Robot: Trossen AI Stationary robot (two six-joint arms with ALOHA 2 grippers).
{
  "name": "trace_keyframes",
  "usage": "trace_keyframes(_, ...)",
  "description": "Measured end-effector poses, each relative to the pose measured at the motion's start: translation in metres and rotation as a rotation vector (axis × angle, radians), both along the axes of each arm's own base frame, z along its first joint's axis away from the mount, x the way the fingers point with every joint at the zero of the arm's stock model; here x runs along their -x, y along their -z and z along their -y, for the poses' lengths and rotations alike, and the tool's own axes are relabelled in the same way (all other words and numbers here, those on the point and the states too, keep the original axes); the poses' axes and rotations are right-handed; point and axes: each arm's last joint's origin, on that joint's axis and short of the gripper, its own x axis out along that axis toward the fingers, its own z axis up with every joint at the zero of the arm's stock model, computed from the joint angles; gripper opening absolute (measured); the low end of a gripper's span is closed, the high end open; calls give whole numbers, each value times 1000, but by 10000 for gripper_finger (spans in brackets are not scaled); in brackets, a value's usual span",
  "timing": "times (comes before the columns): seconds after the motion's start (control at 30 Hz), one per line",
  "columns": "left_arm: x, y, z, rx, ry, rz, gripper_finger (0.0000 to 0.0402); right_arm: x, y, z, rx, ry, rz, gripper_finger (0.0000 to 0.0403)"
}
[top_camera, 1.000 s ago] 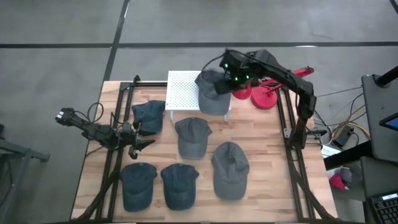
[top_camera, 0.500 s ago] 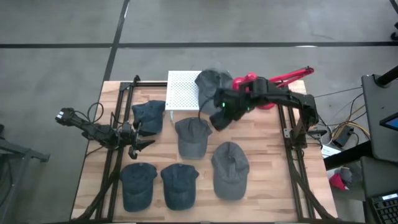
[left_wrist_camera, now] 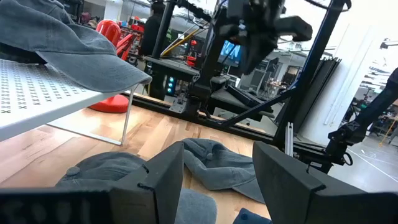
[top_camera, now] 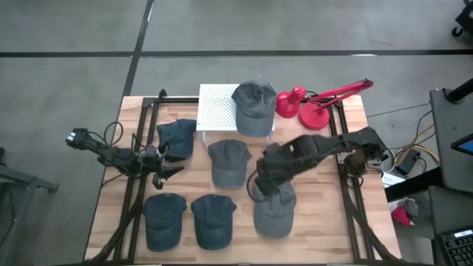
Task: Pick & Place hat
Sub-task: Stack the bottom gray cap on top of the other gray cap on the shelf
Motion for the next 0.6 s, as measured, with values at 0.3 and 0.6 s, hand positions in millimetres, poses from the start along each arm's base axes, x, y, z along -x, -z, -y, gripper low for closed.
trace_keyframes(0.3, 0, 0, 0, -1, 0, -1, 195, 8, 26, -25, -57, 3, -129, 8)
trace_keyframes(0.6, 0, 0, 0, -2, 0, -1, 195, 14, 65, -28, -96, -56, -306, 26)
